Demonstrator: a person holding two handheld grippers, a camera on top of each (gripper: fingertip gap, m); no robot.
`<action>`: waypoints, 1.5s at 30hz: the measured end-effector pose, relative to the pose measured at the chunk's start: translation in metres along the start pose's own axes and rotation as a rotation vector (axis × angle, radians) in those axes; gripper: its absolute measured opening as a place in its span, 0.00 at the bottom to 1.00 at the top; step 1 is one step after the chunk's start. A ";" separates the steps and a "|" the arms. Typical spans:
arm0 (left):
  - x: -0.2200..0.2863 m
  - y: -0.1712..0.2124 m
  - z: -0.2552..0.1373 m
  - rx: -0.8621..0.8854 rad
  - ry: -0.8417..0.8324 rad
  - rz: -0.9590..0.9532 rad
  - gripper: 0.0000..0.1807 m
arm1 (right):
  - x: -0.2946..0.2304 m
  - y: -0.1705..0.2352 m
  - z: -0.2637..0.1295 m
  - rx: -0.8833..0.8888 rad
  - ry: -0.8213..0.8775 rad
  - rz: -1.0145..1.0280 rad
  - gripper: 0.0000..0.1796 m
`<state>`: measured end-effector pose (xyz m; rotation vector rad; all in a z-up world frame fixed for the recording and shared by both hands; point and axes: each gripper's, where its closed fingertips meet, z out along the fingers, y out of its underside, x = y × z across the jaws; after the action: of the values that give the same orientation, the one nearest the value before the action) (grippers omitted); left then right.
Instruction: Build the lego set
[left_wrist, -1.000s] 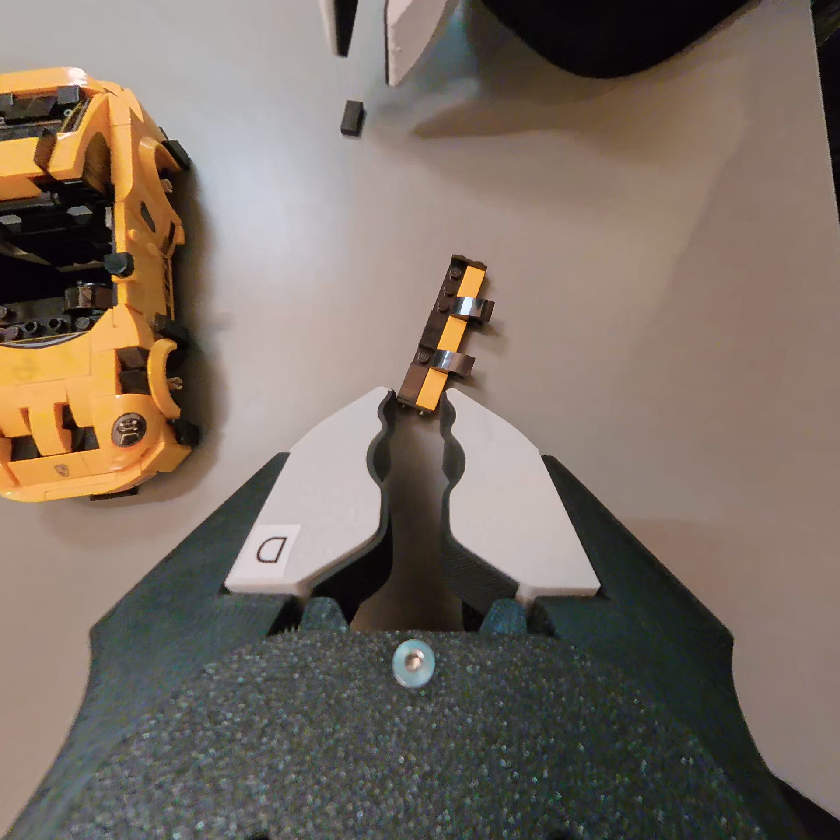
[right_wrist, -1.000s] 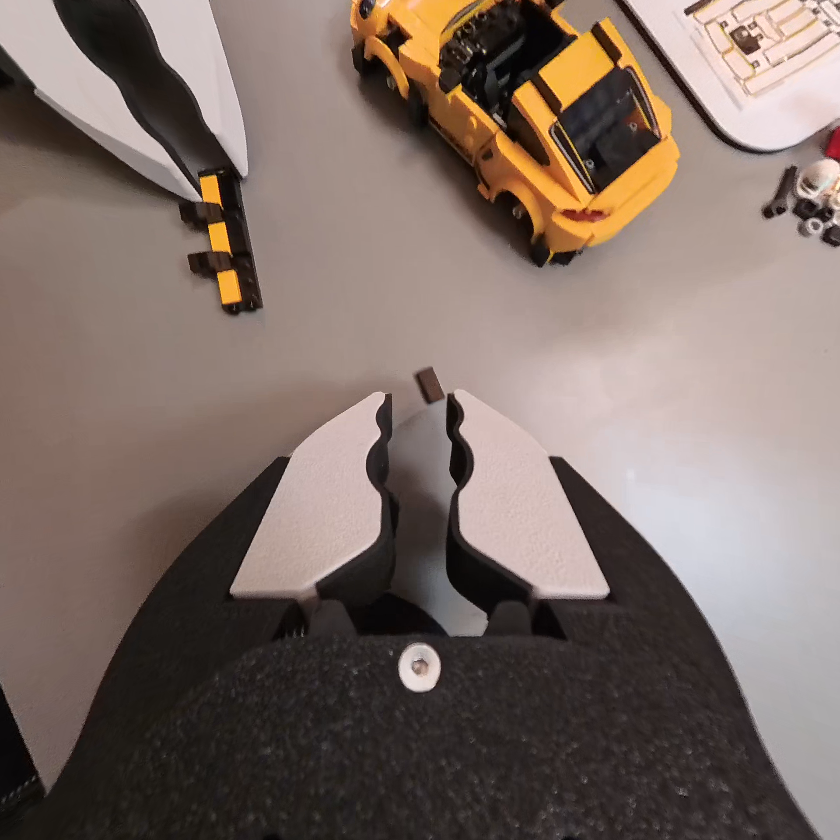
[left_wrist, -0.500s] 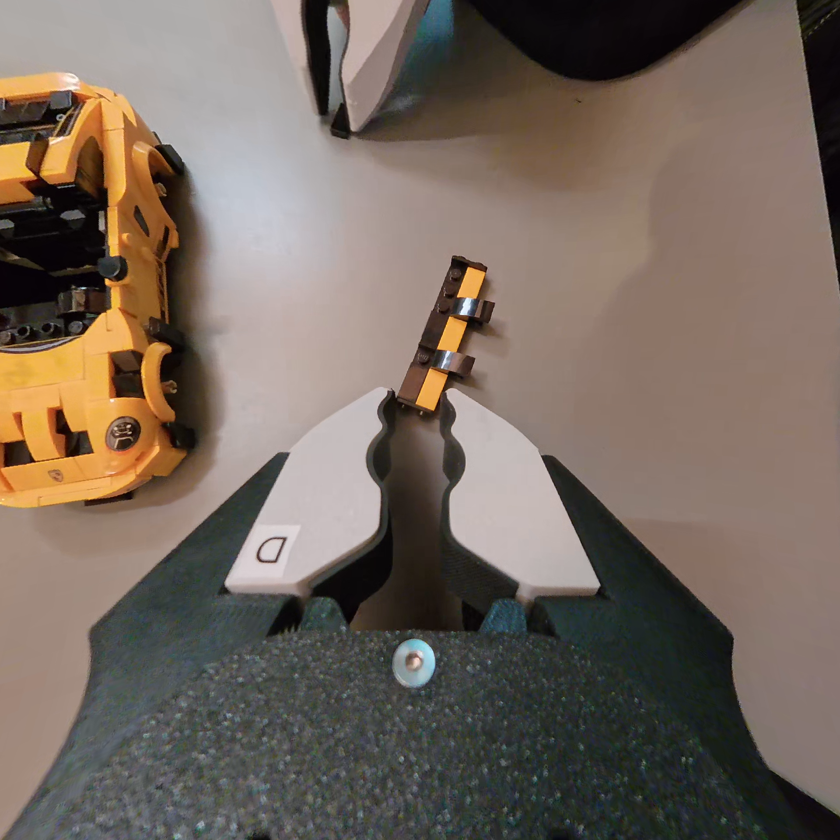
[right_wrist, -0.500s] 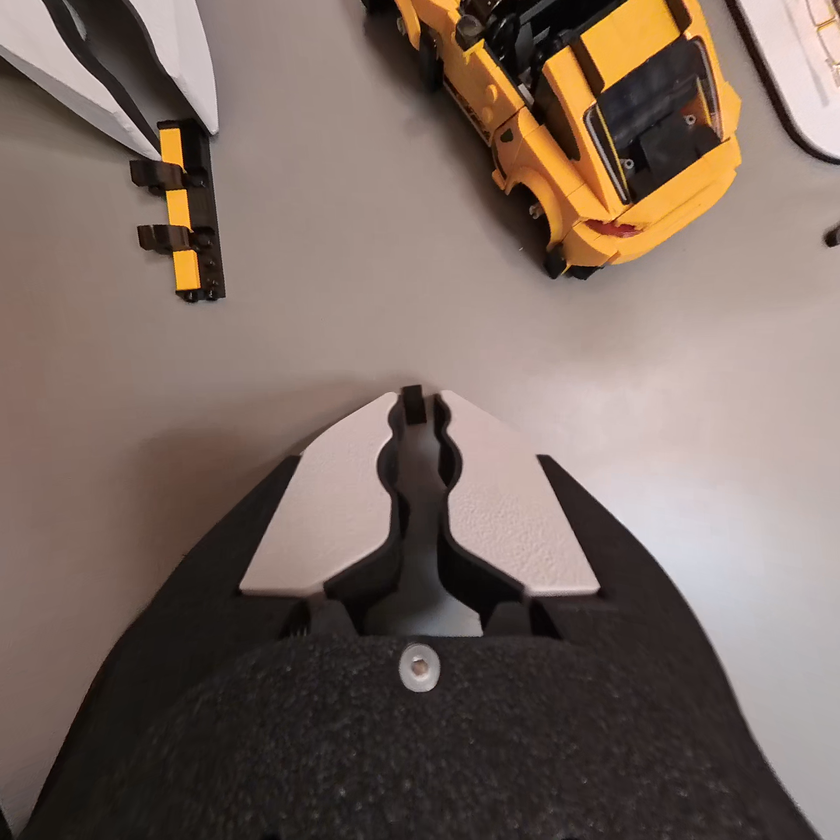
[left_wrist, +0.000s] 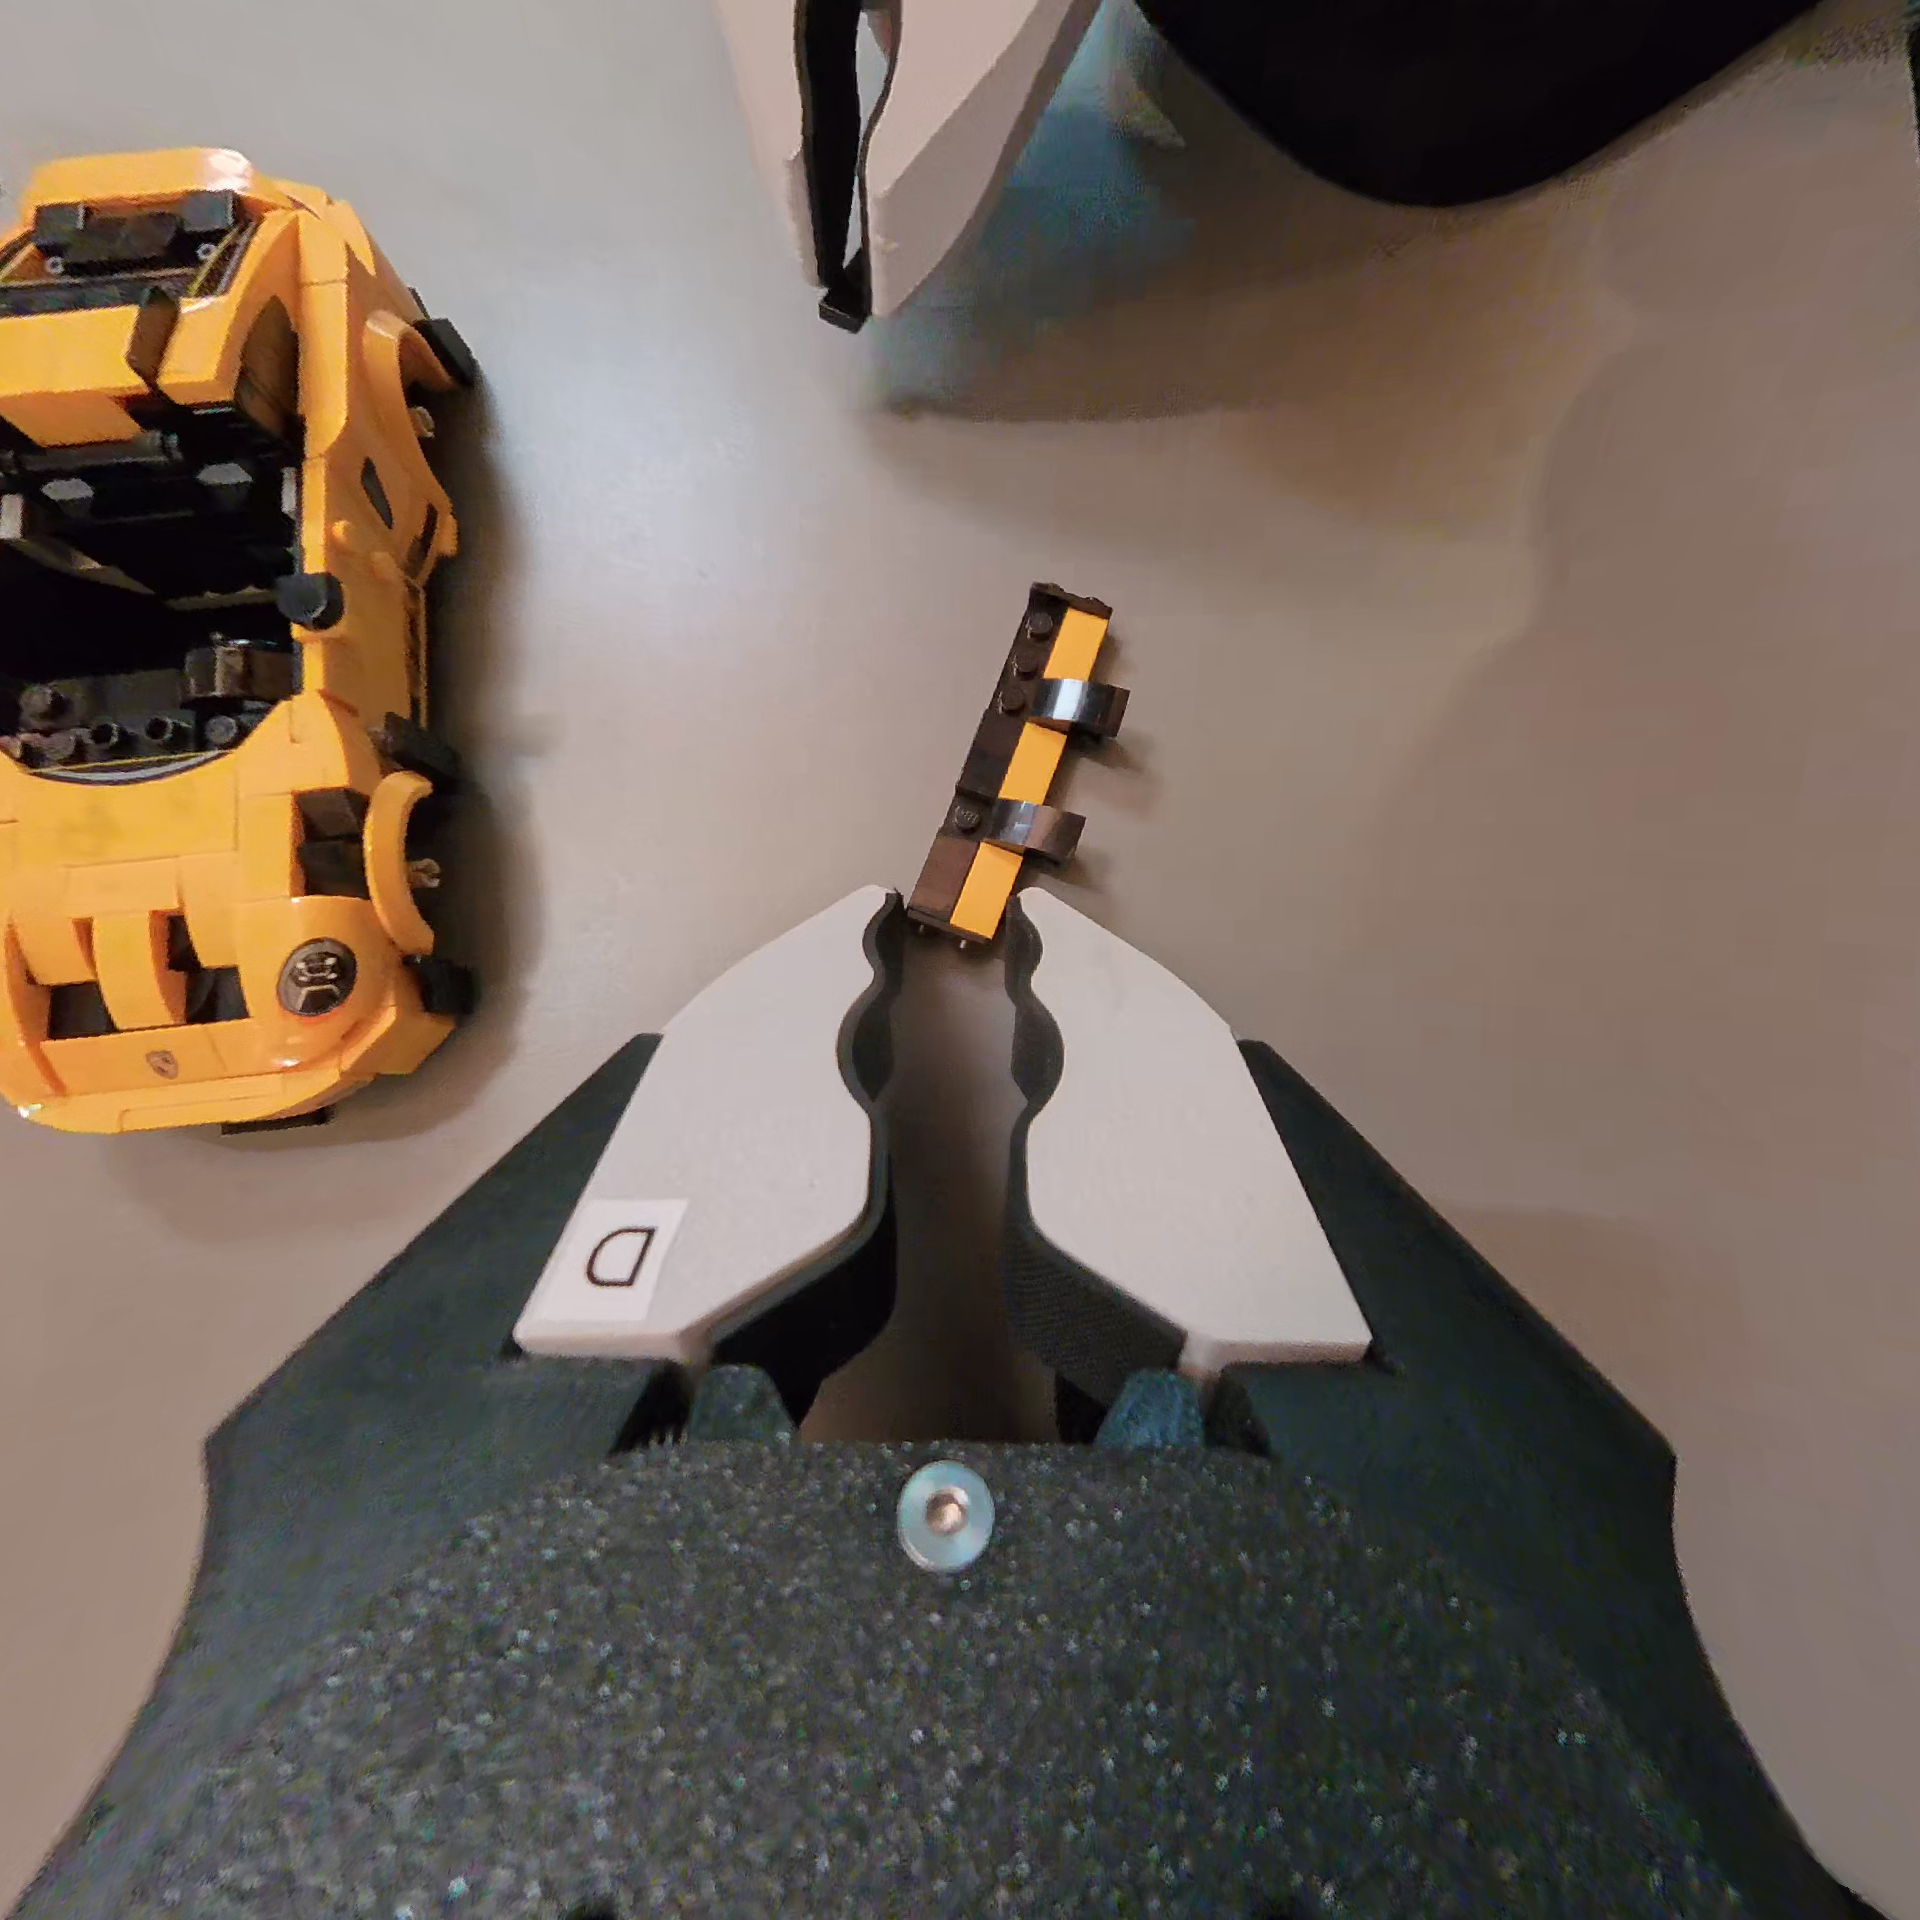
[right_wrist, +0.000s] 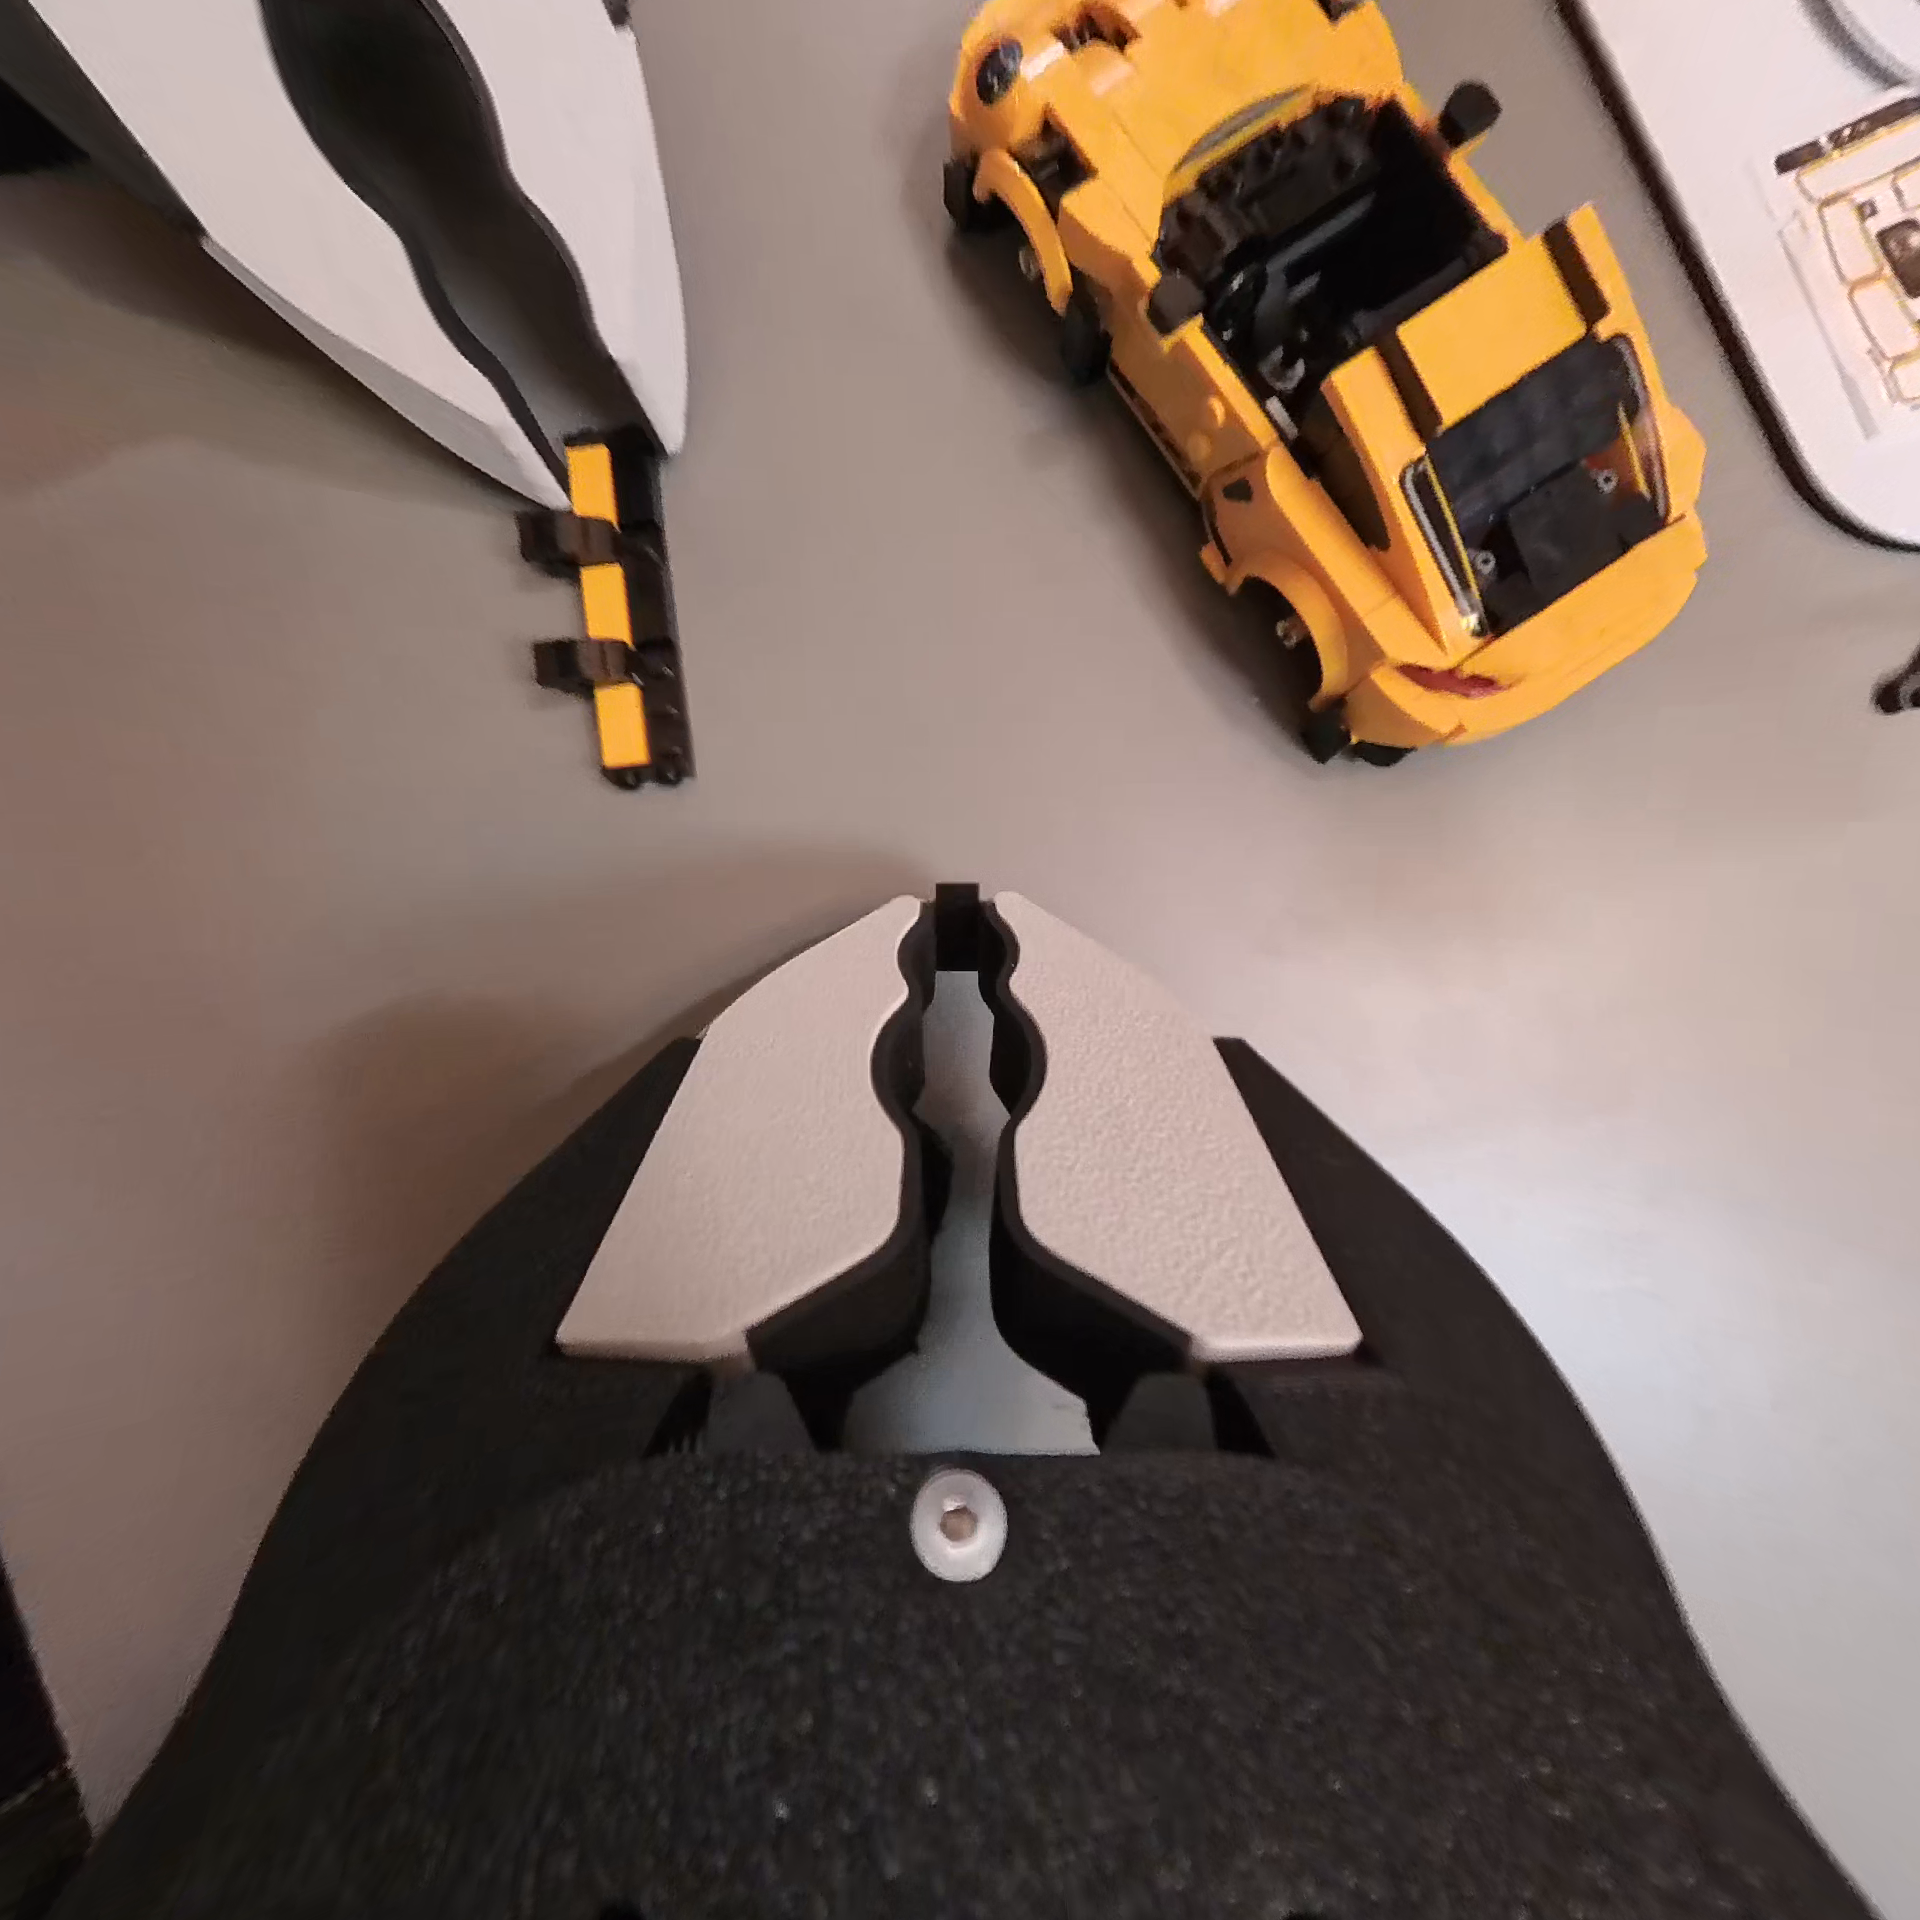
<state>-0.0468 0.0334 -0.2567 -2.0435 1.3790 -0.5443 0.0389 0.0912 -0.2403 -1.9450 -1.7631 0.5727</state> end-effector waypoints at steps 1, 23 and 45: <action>0.000 0.000 0.000 0.001 -0.001 -0.001 0.10 | -0.002 -0.003 0.000 0.011 -0.011 0.005 0.04; -0.005 -0.004 0.003 0.025 -0.017 -0.040 0.10 | -0.020 -0.034 0.018 0.105 -0.114 0.020 0.04; -0.002 -0.002 0.002 0.001 -0.017 -0.044 0.09 | -0.028 -0.036 0.017 0.035 -0.120 0.038 0.04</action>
<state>-0.0444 0.0361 -0.2568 -2.0774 1.3264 -0.5456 -0.0023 0.0669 -0.2329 -1.9606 -1.7776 0.7429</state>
